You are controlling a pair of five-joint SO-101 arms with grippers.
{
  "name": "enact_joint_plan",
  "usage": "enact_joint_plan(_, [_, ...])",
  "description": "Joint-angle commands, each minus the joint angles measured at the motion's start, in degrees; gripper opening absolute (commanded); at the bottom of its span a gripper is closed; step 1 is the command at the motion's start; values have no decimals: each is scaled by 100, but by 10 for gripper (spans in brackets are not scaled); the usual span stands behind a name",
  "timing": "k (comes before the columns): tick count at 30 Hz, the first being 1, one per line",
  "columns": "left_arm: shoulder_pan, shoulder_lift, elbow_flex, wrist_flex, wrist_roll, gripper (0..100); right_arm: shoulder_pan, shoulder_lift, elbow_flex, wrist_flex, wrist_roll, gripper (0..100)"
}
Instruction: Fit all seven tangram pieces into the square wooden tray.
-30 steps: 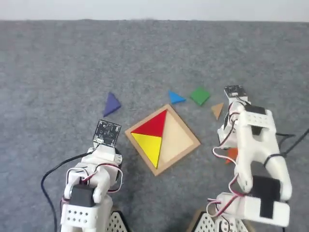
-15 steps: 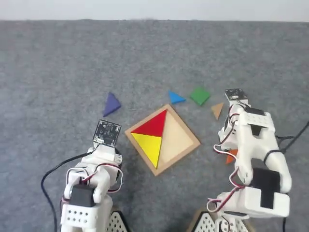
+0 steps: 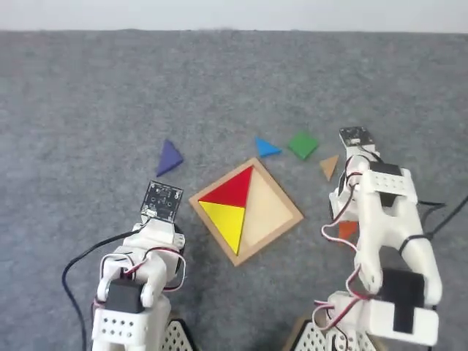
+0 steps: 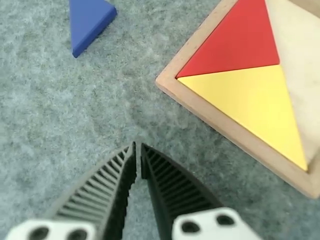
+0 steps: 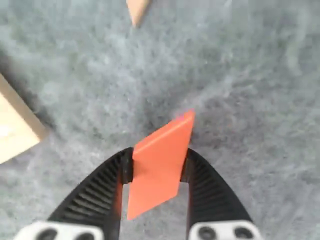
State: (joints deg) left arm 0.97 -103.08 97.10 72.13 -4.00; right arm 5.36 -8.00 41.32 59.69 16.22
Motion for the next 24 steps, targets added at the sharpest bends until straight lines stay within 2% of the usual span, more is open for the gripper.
enact_joint_plan(1, [0, -97, -57, 9, -9, 19, -409, -497, -141, 171, 70, 35])
enact_joint_plan(7, [0, -97, -57, 9, -9, 19, -1604, -409, -1512, 1086, 26, 35])
enact_joint_plan(12, [0, -97, -57, 9, -9, 19, -2360, 470, -3077, 1719, -193, 36])
enact_joint_plan(17, [0, -97, -57, 9, -9, 19, -2905, 1763, -4193, 1780, -237, 36])
enact_joint_plan(24, [0, -97, -57, 9, -9, 19, -3398, 3011, -5020, 1727, -255, 36])
